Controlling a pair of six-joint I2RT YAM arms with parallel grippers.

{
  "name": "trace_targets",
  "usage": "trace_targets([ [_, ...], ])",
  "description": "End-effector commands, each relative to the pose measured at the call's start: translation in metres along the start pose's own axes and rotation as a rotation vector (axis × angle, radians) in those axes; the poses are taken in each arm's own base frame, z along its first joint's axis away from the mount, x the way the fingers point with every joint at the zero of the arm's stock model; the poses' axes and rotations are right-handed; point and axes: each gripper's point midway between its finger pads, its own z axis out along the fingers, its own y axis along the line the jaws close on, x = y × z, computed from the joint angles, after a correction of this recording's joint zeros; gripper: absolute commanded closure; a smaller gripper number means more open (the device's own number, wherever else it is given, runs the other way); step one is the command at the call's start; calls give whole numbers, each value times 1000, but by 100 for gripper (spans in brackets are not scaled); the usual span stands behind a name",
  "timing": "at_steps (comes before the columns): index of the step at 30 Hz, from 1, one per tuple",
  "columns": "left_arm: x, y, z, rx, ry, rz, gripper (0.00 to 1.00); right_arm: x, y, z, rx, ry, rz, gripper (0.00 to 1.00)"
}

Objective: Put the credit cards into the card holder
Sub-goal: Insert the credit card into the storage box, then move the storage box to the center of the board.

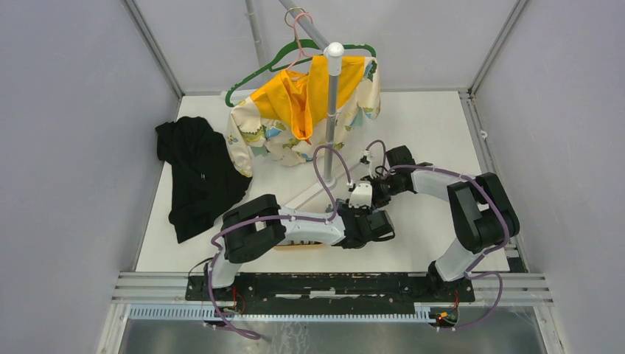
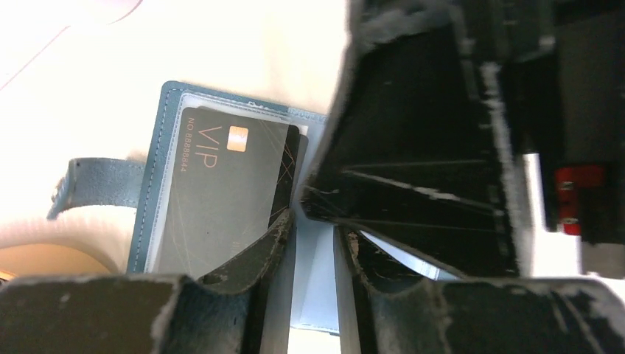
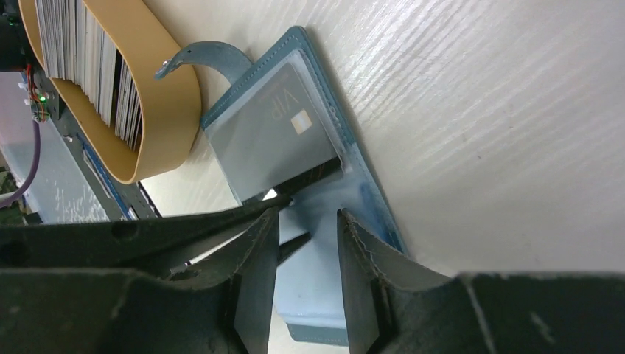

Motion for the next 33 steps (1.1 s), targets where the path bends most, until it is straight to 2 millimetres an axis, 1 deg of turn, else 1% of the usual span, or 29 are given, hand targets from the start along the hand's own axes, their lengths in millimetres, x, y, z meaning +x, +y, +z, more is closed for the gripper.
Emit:
trace_targets([
  [1,-25,26,0,-76,-64,-33,67,-8,-2,-17,37,-23,-48,59],
  [4,-28,22,-6,-40,-52,-29,66,-17,-2,-28,48,-58,-81,58],
  [8,-36,8,-23,81,-32,-7,60,-33,3,-46,84,-119,-174,58],
  [10,-40,5,-32,132,-27,3,58,-41,6,-56,110,-157,-231,59],
  [14,-47,7,-53,221,-27,6,55,-54,18,-75,140,-239,-358,60],
  [15,-48,9,-57,238,-28,9,54,-58,25,-80,130,-256,-404,60],
  [16,-49,11,-61,255,-27,13,54,-57,33,-84,100,-256,-487,60],
  [18,-51,13,-72,295,-33,21,53,-54,51,-89,32,-282,-620,60],
  [19,-48,17,-76,307,-34,32,53,-51,60,-91,-6,-297,-688,60],
  [21,-49,21,-89,348,-52,46,52,-44,80,-97,-70,-336,-852,60],
  [23,-50,28,-97,379,-70,66,52,-36,92,-101,-102,-369,-1019,60],
  [25,-48,36,-104,416,-76,94,51,-24,99,-101,-125,-394,-1199,59],
  [26,-46,40,-108,433,-76,103,50,-16,100,-99,-145,-403,-1279,54],
  [27,-44,44,-110,444,-76,109,49,-7,104,-97,-171,-412,-1339,46],
  [29,-41,54,-115,462,-81,112,43,10,113,-94,-236,-422,-1459,32],
  [31,-41,66,-120,467,-97,100,35,17,123,-89,-287,-396,-1528,29],
  [33,-42,81,-122,448,-114,95,31,26,127,-77,-323,-326,-1563,31],
])
